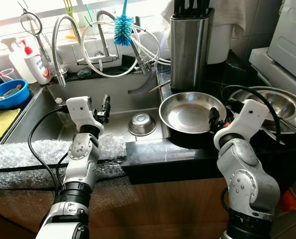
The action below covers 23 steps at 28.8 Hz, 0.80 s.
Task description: Kitchen organization
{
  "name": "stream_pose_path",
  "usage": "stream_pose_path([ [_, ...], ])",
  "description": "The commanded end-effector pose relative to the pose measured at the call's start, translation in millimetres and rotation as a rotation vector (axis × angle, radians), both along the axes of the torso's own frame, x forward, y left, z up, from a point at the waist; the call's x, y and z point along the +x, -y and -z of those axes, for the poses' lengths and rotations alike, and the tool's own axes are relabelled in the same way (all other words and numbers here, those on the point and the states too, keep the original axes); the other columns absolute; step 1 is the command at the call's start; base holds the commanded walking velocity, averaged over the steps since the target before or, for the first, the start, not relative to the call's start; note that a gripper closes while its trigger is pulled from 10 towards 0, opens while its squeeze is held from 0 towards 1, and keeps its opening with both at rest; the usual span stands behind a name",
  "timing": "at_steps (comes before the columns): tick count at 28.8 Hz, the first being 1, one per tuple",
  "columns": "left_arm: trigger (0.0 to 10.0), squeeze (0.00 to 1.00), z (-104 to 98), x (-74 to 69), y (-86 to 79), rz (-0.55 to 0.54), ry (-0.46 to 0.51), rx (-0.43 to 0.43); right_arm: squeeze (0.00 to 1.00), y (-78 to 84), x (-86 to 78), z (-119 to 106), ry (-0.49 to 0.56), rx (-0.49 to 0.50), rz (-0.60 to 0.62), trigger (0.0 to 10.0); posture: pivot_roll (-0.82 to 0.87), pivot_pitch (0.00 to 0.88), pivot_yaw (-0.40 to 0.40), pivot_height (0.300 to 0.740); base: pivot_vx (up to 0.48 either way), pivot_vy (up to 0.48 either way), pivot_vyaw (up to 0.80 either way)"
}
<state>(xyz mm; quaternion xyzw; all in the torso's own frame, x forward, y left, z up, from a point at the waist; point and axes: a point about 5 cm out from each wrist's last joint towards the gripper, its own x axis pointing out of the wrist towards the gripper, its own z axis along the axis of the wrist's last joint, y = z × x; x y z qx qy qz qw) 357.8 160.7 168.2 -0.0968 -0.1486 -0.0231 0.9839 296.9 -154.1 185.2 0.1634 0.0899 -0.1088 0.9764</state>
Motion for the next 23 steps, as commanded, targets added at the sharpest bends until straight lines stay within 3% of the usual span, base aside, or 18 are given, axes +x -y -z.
stream_pose_path([
  [1, 10.0, 0.00, -3.8, 2.7, -3.4, -0.002, -0.004, 0.021, 0.00, -3.7, 4.6, -0.1, -0.017, 0.042, -0.003, 10.0, -0.15, 0.000, 0.146, 0.740, 0.000, 0.000, 0.00],
  [20, 10.0, 0.00, -1.8, 3.1, -3.9, 0.017, -0.023, 0.033, 0.00, -1.9, 18.6, 6.2, -0.072, 0.103, 0.042, 10.0, -0.14, 0.000, 0.147, 0.740, 0.000, 0.000, 0.00],
  [21, 10.0, 0.00, -1.7, 3.1, -3.6, 0.019, -0.024, 0.033, 0.00, -2.0, 18.7, 6.6, -0.071, 0.108, 0.043, 4.8, -0.14, 0.000, 0.147, 0.740, 0.000, 0.000, 0.00],
  [22, 10.0, 0.00, -1.6, 3.2, -3.6, 0.020, -0.025, 0.034, 0.00, -1.9, 18.7, 6.7, -0.072, 0.109, 0.046, 1.8, -0.14, 0.000, 0.146, 0.740, 0.000, 0.000, 0.00],
  [23, 10.0, 0.00, -1.6, 3.2, -3.5, 0.022, -0.025, 0.034, 0.00, -1.9, 18.7, 6.9, -0.072, 0.110, 0.048, 1.8, -0.14, 0.000, 0.146, 0.740, 0.000, 0.000, 0.00],
])
